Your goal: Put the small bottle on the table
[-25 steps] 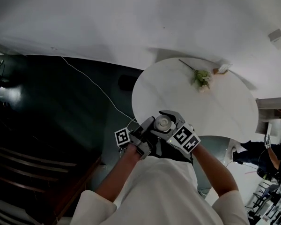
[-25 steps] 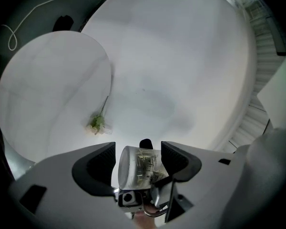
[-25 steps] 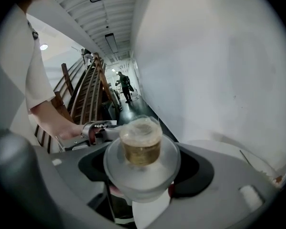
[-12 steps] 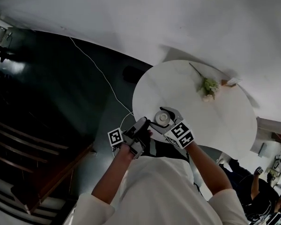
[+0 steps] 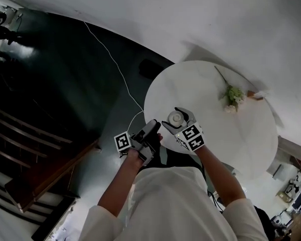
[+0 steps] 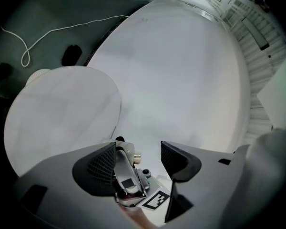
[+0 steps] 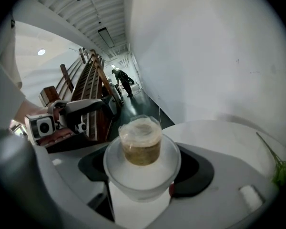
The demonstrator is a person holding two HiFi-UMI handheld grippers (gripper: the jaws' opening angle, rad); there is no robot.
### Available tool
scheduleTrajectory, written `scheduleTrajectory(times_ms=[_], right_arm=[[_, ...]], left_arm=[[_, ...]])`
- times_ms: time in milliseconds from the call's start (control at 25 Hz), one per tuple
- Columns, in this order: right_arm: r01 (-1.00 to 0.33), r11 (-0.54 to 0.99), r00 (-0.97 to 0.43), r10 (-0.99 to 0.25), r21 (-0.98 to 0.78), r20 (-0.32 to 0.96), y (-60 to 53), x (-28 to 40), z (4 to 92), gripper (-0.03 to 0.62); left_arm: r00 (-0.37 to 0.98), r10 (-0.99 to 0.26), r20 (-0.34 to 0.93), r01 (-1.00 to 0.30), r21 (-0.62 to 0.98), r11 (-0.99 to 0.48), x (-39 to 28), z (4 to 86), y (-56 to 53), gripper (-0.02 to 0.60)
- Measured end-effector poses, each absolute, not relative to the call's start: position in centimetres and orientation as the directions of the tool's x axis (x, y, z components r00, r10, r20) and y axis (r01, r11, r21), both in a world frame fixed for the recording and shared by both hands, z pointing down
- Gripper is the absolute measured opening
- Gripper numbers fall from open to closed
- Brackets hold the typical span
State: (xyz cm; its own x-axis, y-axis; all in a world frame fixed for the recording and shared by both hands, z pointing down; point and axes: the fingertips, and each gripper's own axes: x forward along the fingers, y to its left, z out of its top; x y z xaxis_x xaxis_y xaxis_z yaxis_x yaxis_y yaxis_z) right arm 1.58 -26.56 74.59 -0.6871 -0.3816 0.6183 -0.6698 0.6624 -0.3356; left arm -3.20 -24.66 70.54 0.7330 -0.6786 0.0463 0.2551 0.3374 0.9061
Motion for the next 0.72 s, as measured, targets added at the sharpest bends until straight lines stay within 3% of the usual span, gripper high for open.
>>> scheduleTrajectory(times_ms=[720], right_arm=[[-0.692,0.668,-0.632,-0.377,-0.274,0.678,-28.6,2.1,82.6,0.351]], left_arm=[[0.732,-0.678,0.063,0.211,0.926,0.314,-2.2,71.9,-25.9,0.279]])
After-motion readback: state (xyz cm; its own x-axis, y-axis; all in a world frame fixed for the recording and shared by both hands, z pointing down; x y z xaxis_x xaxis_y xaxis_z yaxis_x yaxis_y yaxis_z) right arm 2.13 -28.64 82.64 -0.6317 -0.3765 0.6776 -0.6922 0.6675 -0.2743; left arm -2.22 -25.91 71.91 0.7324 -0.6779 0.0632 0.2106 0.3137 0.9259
